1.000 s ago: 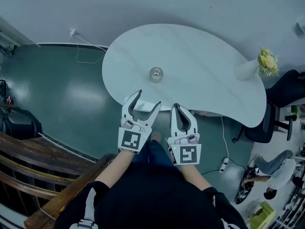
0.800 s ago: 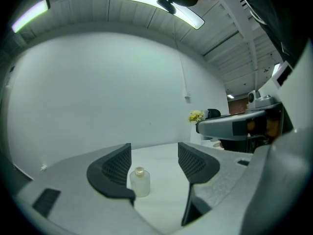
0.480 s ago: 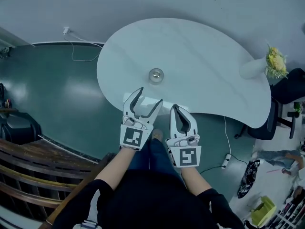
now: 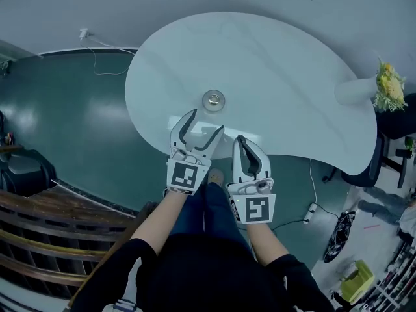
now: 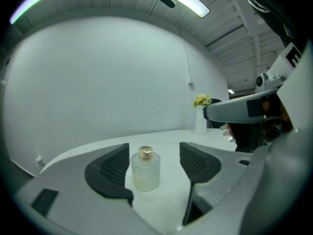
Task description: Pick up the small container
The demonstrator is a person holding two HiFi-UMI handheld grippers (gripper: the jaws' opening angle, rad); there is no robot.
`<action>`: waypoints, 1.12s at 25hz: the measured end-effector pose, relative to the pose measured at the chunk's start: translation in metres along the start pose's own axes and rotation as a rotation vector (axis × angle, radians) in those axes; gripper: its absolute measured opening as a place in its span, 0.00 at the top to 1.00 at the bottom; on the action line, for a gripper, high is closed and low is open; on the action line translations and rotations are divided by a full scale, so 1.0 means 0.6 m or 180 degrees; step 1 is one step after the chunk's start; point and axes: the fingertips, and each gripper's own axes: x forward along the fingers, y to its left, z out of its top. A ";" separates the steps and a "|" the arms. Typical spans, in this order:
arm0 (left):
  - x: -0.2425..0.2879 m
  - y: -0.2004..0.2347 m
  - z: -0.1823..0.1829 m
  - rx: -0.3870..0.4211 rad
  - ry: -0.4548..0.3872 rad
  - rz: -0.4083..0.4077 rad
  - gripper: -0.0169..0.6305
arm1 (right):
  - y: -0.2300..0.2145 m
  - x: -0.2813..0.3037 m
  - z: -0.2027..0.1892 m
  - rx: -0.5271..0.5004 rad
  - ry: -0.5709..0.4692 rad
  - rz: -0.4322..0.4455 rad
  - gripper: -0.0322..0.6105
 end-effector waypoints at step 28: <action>0.122 0.039 -0.087 -0.0026 0.0312 -0.0093 0.43 | -0.032 0.076 -0.074 0.0123 0.0255 -0.0030 0.91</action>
